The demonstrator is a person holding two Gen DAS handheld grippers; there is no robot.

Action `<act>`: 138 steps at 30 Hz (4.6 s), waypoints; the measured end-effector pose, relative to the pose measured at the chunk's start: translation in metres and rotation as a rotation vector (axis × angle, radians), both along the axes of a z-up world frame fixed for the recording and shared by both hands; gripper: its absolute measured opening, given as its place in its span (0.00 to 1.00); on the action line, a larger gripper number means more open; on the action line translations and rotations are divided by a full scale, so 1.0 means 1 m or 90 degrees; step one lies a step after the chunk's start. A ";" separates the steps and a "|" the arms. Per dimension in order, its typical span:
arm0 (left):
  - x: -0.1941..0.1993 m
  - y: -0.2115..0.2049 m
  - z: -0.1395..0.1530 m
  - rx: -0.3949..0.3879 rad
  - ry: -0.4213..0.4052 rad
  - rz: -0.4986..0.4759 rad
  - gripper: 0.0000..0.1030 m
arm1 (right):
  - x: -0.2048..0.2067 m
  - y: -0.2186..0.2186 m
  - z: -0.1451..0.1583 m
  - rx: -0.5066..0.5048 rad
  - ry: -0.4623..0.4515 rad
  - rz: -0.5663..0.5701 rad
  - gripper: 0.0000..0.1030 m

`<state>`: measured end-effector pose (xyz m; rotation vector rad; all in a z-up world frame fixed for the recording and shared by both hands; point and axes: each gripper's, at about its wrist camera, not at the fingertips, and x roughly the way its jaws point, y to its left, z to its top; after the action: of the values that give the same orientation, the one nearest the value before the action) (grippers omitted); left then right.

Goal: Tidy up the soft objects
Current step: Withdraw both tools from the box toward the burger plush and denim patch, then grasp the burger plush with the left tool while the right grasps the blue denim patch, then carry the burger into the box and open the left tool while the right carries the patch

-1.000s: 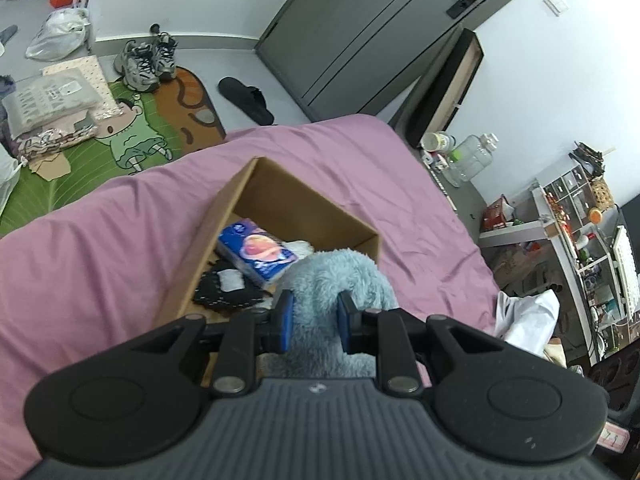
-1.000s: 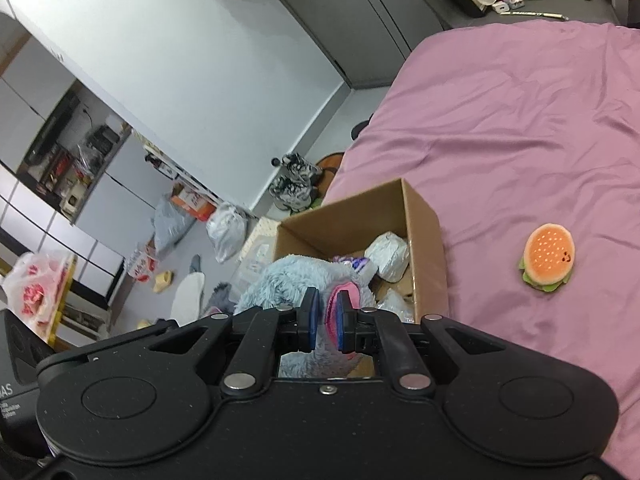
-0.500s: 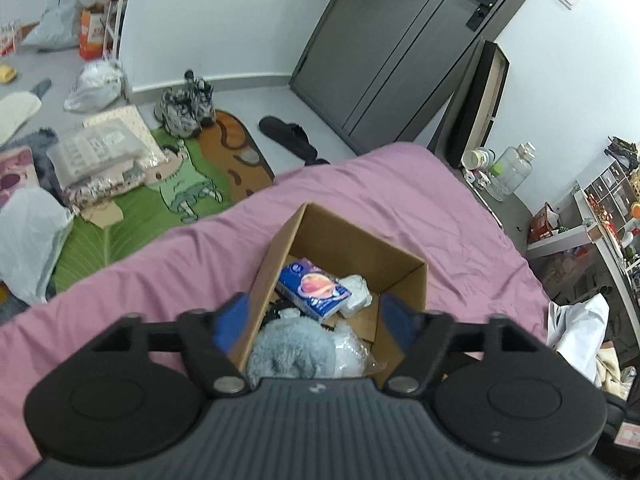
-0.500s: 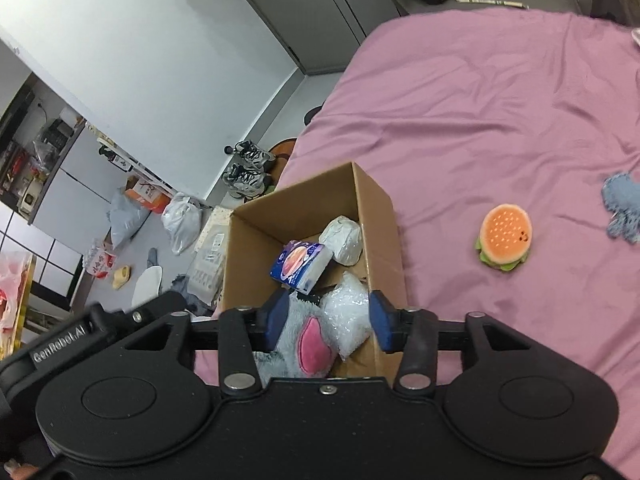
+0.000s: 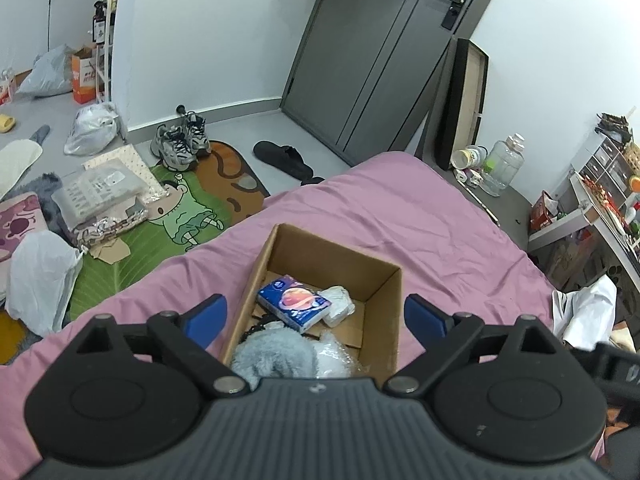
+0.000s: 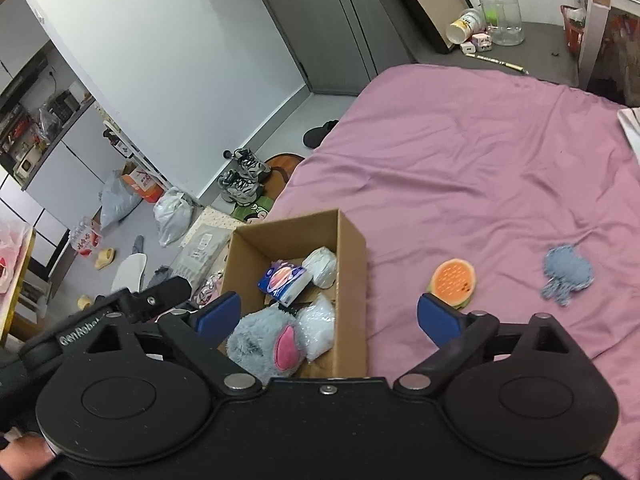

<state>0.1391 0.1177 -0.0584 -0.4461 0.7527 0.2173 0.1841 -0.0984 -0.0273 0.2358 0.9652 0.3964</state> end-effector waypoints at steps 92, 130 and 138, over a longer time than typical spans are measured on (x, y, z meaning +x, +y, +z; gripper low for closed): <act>0.129 -0.191 -0.118 0.027 0.139 -0.180 0.39 | 0.103 -0.181 -0.158 -0.011 0.112 -0.154 0.09; 0.124 -0.173 -0.107 -0.008 0.122 -0.176 0.39 | 0.107 -0.149 -0.165 -0.101 0.045 -0.076 0.35; 0.114 -0.170 -0.089 0.002 0.103 -0.168 0.39 | 0.098 -0.143 -0.136 -0.068 0.044 -0.073 0.32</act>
<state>0.2534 -0.0520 -0.1475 -0.3241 0.9602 0.0068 0.2816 -0.2414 -0.1630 0.2081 1.0330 0.2327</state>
